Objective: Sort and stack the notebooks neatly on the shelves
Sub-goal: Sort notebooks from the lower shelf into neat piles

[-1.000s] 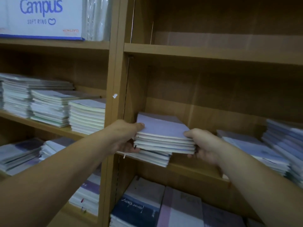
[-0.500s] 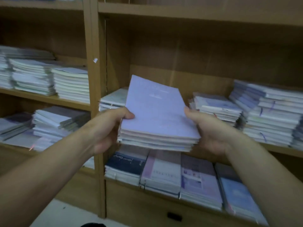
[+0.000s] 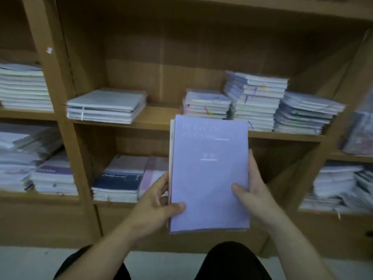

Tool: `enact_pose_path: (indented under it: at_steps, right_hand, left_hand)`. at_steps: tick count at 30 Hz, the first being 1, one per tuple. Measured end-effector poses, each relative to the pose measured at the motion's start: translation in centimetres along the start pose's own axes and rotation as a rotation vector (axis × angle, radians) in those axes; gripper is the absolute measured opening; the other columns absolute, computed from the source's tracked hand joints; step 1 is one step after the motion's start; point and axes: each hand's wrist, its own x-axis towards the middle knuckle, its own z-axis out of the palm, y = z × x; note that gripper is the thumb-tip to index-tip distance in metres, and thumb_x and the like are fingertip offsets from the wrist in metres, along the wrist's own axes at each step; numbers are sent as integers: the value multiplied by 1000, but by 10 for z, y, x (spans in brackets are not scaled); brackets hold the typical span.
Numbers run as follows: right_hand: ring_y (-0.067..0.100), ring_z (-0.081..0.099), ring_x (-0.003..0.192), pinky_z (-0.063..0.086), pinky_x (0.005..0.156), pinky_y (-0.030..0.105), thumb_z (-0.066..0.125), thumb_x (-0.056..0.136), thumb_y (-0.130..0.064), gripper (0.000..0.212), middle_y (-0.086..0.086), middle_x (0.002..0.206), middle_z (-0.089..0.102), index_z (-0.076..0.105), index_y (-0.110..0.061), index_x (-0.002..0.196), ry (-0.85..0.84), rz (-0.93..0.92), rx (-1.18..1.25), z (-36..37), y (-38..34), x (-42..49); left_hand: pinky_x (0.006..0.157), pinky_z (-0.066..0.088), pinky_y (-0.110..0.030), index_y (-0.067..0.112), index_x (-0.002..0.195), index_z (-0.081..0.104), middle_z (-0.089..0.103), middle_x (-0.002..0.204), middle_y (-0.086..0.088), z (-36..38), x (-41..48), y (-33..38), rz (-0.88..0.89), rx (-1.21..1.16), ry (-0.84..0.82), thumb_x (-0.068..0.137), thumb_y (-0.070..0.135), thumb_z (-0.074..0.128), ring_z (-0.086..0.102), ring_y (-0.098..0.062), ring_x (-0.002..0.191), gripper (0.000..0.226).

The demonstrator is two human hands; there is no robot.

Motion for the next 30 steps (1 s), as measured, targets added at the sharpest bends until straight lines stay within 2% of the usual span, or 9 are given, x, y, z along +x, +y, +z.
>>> enact_pose_path:
  at_steps: [2, 5, 8, 11, 13, 17, 22, 26, 30]
  right_hand:
    - [9, 37, 145, 42, 111, 34, 56, 100, -13, 95, -29, 160, 18, -11, -59, 149, 66, 14, -68, -9, 15, -19]
    - [-2, 42, 132, 42, 96, 10, 48, 98, 9, 108, -32, 157, 11, -17, -65, 140, 107, 77, -80, -19, 33, -39]
    - [-9, 41, 129, 33, 106, 16, 46, 97, 11, 111, -39, 150, 15, -19, -68, 140, 133, 107, -131, -26, 41, -45]
    - [-15, 38, 130, 34, 102, 8, 46, 100, 5, 104, -51, 143, 9, -17, -67, 141, 146, 91, -151, -31, 45, -44]
    - [-14, 32, 134, 30, 109, 18, 48, 102, -1, 99, -61, 138, 3, -17, -65, 141, 158, 60, -185, -36, 43, -40]
    - [-30, 15, 134, 22, 115, 23, 49, 102, -3, 100, -62, 140, 2, -15, -67, 142, 158, 44, -235, -49, 46, -36]
    - [-36, 13, 127, 26, 113, 28, 51, 102, -7, 98, -65, 138, -2, -19, -60, 146, 176, 96, -270, -46, 70, -43]
    - [-33, 16, 131, 25, 114, 23, 48, 103, -12, 90, -62, 141, 0, -15, -56, 149, 176, 110, -258, -40, 80, -47]
    - [-37, 25, 121, 29, 99, -1, 45, 104, -4, 85, -51, 144, 11, -7, -54, 149, 212, 125, -180, -37, 76, -35]
  left_hand:
    - [104, 53, -40, 49, 149, 36, 58, 140, 23, 20, 3, -17, 35, 59, -50, 91, 13, 76, 60, -7, 126, 79]
    - [121, 32, -38, 57, 155, 0, 24, 157, 35, 49, 12, -38, 144, 258, -90, 93, 22, 71, 29, 8, 145, 101]
    - [123, 19, -30, 52, 155, -14, 7, 156, 40, 68, 22, -47, 188, 356, -52, 94, 24, 70, 11, 21, 142, 108]
    - [124, 14, -25, 52, 151, -23, -3, 158, 41, 74, 28, -48, 185, 374, -43, 95, 25, 69, 7, 19, 144, 111]
    - [123, 13, -24, 55, 148, -29, -11, 156, 45, 72, 34, -44, 189, 380, -50, 96, 29, 67, 5, 14, 148, 112]
    - [124, 20, -29, 62, 144, -29, -7, 160, 41, 78, 40, -50, 219, 346, -82, 94, 33, 68, 9, 9, 150, 112]
    - [120, 20, -23, 68, 136, -34, -4, 163, 34, 85, 42, -66, 213, 431, -58, 92, 38, 65, 12, 15, 146, 112]
    - [96, 17, 7, 65, 129, -45, -12, 162, 33, 89, 40, -79, 143, 473, -63, 99, 43, 55, 9, 41, 121, 107]
    - [103, 18, 2, 62, 134, -41, -17, 157, 40, 85, 49, -77, 139, 433, -51, 99, 46, 52, 15, 21, 138, 101]
